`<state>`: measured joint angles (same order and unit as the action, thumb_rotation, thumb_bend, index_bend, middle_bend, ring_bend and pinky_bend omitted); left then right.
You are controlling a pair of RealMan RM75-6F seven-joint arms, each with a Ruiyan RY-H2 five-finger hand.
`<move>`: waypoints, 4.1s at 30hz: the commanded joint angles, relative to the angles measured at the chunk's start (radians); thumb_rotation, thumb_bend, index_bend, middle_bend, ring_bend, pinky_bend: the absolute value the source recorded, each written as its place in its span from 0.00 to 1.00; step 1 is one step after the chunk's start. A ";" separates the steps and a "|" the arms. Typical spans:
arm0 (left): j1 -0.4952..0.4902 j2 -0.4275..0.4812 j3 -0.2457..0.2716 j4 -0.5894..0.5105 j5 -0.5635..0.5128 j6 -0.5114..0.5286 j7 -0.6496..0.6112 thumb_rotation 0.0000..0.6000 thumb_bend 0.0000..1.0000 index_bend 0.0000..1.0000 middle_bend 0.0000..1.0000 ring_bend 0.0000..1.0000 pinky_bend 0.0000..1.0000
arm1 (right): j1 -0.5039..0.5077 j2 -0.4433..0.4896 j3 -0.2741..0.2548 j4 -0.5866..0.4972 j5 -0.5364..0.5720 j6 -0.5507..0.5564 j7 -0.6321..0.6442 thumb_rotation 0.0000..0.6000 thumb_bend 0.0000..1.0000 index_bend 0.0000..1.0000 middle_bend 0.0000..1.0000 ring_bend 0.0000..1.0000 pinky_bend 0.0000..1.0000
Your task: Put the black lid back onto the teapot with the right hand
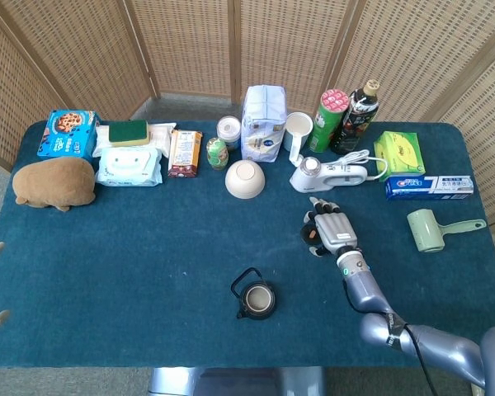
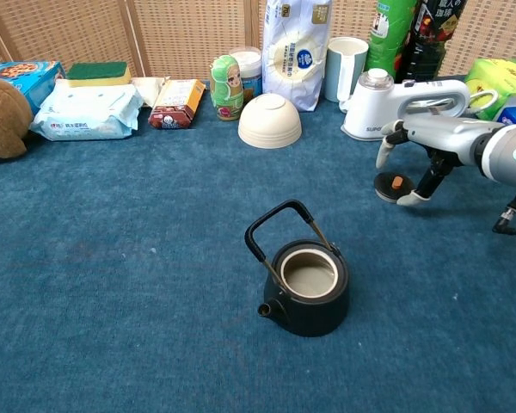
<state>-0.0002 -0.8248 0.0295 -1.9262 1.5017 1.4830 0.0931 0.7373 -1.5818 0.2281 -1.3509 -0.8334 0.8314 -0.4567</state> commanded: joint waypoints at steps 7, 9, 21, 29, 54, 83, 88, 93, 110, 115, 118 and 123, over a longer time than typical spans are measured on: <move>-0.001 -0.002 0.001 -0.002 -0.002 -0.003 0.006 1.00 0.09 0.00 0.00 0.00 0.02 | 0.014 -0.006 -0.008 0.014 0.018 -0.004 0.003 1.00 0.30 0.32 0.01 0.00 0.00; -0.001 -0.003 0.001 -0.003 -0.001 -0.003 0.007 1.00 0.09 0.00 0.00 0.00 0.02 | 0.016 -0.006 -0.010 0.015 0.020 -0.004 0.008 1.00 0.30 0.32 0.01 0.00 0.00; 0.001 -0.003 0.003 -0.005 0.000 0.000 0.010 1.00 0.09 0.00 0.00 0.00 0.02 | 0.028 -0.011 -0.019 0.030 0.039 -0.005 0.014 1.00 0.32 0.33 0.01 0.00 0.00; 0.002 -0.002 0.003 -0.005 0.002 0.002 0.006 1.00 0.09 0.00 0.00 0.00 0.02 | 0.034 -0.019 -0.027 0.036 0.044 -0.004 0.019 1.00 0.33 0.36 0.02 0.00 0.00; 0.001 -0.009 0.007 -0.010 0.002 -0.006 0.029 1.00 0.09 0.00 0.00 0.00 0.02 | -0.031 0.164 -0.059 -0.253 -0.144 0.131 0.068 1.00 0.34 0.37 0.03 0.00 0.00; -0.005 -0.027 0.013 -0.020 0.003 -0.019 0.076 1.00 0.09 0.00 0.00 0.00 0.02 | -0.151 0.371 -0.193 -0.545 -0.451 0.243 0.088 1.00 0.34 0.37 0.03 0.00 0.00; -0.005 -0.028 0.013 -0.022 0.002 -0.019 0.079 1.00 0.09 0.00 0.00 0.00 0.02 | -0.157 0.377 -0.207 -0.567 -0.488 0.240 0.093 1.00 0.34 0.37 0.03 0.00 0.00; -0.005 -0.028 0.012 -0.022 0.001 -0.017 0.077 1.00 0.09 0.00 0.00 0.00 0.02 | -0.161 0.378 -0.217 -0.572 -0.513 0.233 0.103 1.00 0.34 0.37 0.03 0.00 0.00; -0.004 -0.024 0.012 -0.020 0.003 -0.013 0.069 1.00 0.09 0.00 0.00 0.00 0.02 | -0.164 0.302 -0.252 -0.577 -0.565 0.196 0.065 1.00 0.34 0.37 0.03 0.00 0.00; -0.006 -0.025 0.013 -0.020 0.003 -0.018 0.072 1.00 0.10 0.00 0.00 0.00 0.02 | -0.153 0.267 -0.240 -0.576 -0.560 0.181 0.058 1.00 0.34 0.37 0.03 0.00 0.00; -0.006 -0.026 0.012 -0.020 0.002 -0.018 0.073 1.00 0.09 0.00 0.00 0.00 0.02 | -0.144 0.247 -0.226 -0.573 -0.542 0.171 0.050 1.00 0.34 0.37 0.03 0.00 0.00; -0.007 -0.025 0.010 -0.019 -0.002 -0.017 0.070 1.00 0.09 0.00 0.00 0.00 0.02 | -0.134 0.220 -0.213 -0.577 -0.512 0.162 0.027 1.00 0.34 0.37 0.03 0.00 0.00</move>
<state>-0.0069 -0.8499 0.0400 -1.9455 1.4997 1.4656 0.1634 0.6003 -1.3552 0.0114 -1.9261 -1.3526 0.9964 -0.4253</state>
